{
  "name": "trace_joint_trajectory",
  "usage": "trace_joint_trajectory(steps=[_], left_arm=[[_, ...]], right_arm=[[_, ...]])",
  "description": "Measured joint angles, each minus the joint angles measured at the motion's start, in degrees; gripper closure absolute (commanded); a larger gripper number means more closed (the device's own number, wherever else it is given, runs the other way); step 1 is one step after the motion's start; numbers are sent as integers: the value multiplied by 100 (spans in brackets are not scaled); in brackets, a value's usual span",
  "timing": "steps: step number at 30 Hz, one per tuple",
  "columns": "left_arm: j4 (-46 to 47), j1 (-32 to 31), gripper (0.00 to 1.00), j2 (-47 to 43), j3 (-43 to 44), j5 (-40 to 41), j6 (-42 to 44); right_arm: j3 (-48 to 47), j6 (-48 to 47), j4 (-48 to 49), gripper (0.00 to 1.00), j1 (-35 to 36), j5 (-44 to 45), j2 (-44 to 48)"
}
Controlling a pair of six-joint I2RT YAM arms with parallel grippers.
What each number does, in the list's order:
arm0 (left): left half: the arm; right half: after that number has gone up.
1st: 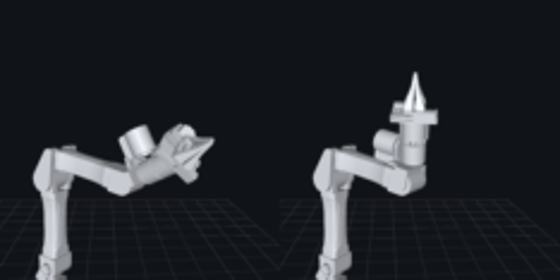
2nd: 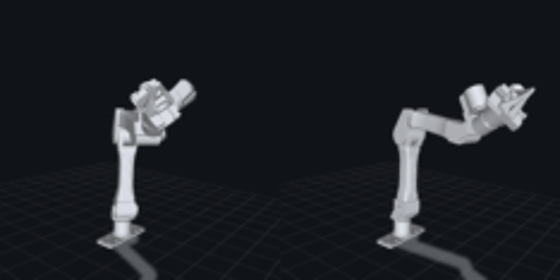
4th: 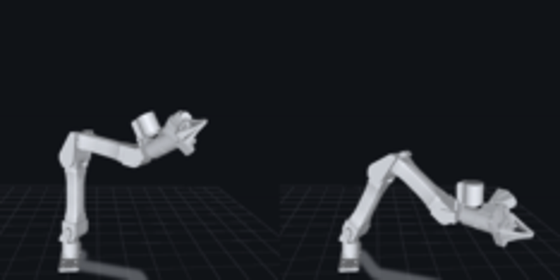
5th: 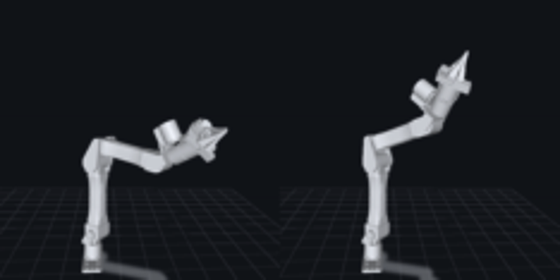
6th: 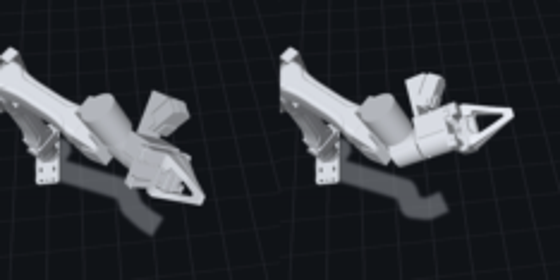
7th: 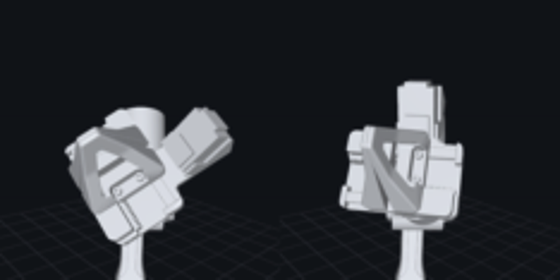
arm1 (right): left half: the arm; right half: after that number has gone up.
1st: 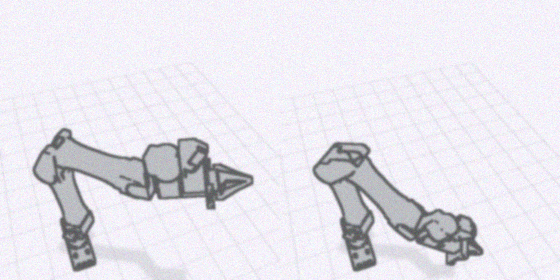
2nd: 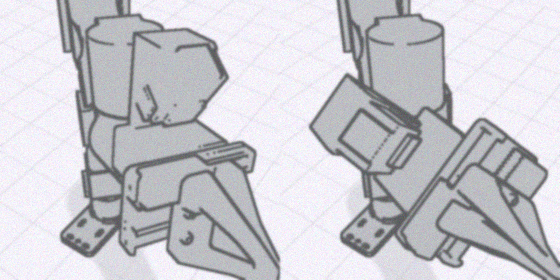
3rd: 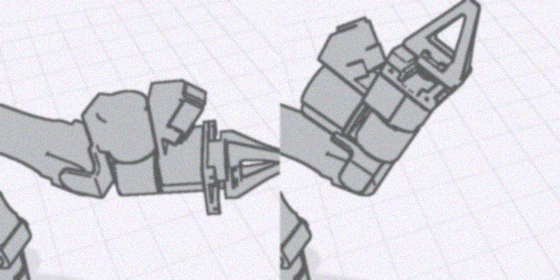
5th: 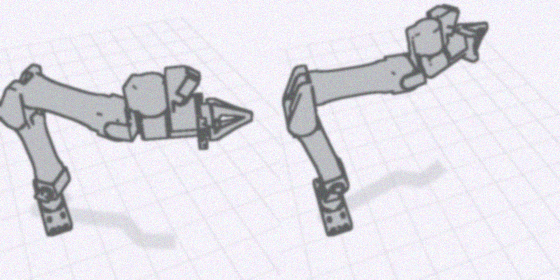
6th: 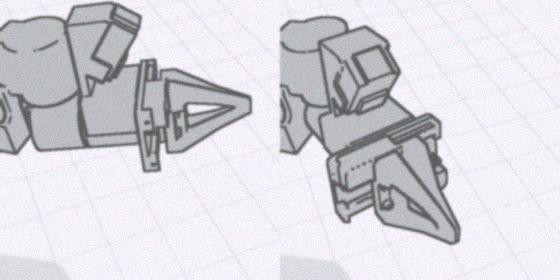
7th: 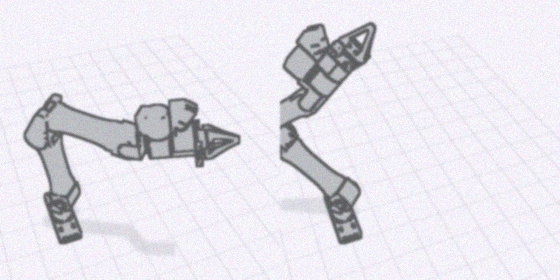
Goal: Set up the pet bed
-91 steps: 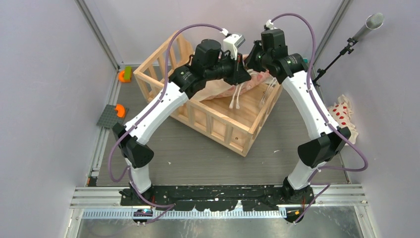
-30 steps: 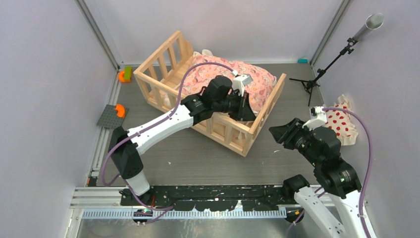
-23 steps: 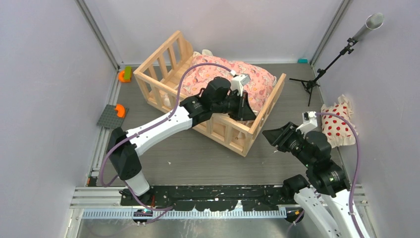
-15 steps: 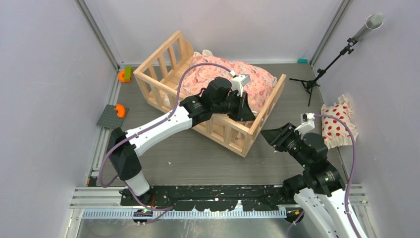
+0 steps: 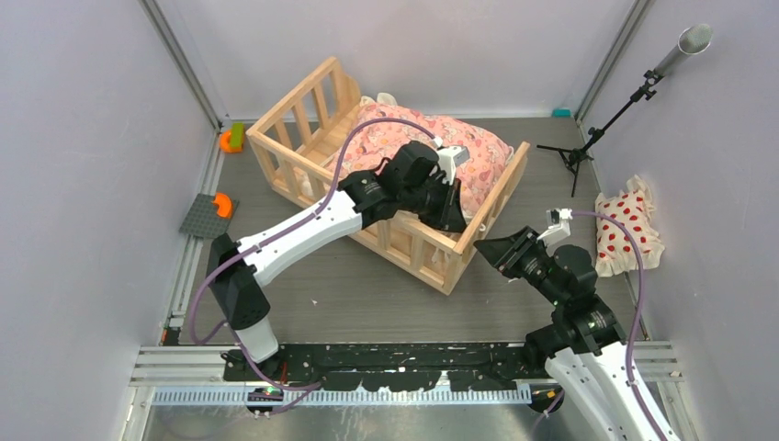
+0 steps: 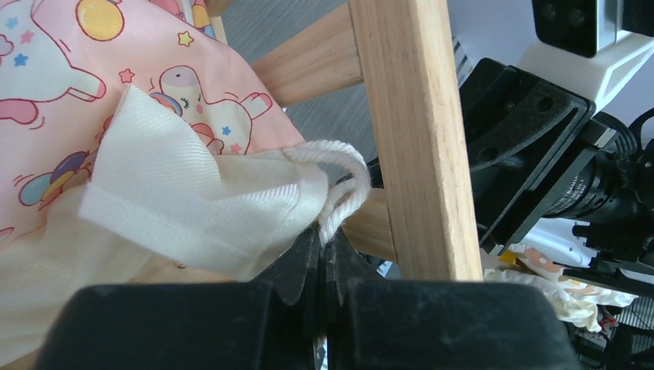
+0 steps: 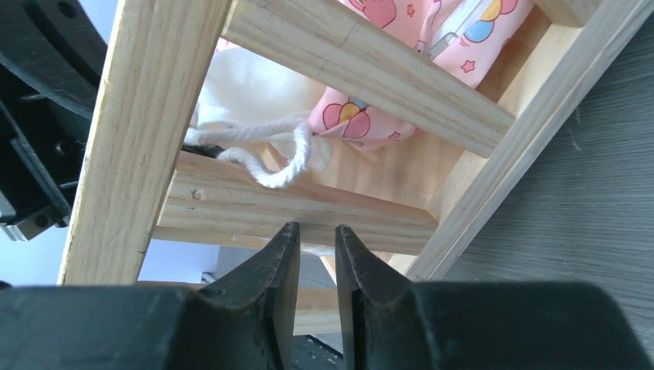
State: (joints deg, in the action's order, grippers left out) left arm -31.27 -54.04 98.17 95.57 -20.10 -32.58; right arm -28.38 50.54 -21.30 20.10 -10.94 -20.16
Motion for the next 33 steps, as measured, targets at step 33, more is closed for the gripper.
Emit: trace_joint_trajectory(steps=[33], left_arm=[[-221,-39,100,98,-210,103,-205]], right_arm=[[111,367,-155,79,0,-907,278]])
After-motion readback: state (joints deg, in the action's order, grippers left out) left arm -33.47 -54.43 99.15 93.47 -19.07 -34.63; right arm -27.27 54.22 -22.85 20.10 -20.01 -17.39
